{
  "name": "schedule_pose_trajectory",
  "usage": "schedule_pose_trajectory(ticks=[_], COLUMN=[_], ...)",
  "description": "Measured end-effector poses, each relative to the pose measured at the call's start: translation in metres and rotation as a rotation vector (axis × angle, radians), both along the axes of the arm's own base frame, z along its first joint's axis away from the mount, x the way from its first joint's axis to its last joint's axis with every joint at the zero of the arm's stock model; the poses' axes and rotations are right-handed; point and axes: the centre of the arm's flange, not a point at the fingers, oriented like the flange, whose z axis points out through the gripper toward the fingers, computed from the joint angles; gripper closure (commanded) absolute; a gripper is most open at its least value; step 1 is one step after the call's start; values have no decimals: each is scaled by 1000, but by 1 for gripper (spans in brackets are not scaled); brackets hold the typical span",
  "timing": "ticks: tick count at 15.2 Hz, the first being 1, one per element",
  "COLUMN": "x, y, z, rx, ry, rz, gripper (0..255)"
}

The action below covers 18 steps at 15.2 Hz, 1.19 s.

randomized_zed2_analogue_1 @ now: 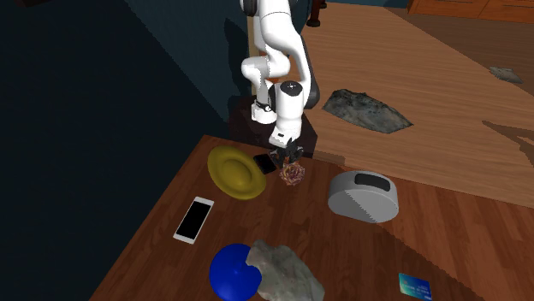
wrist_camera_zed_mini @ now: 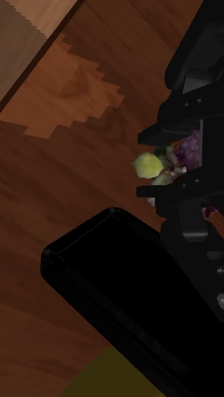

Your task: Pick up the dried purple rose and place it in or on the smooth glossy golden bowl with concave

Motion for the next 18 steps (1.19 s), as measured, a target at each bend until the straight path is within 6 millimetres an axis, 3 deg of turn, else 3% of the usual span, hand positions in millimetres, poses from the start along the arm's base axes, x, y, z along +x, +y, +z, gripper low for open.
schedule_pose_trajectory(ticks=[9, 18], x=[-1, 1], y=[0, 0], z=[2, 46], rx=[0, 0], ry=[1, 1], rz=[0, 0], gripper=[255, 255])
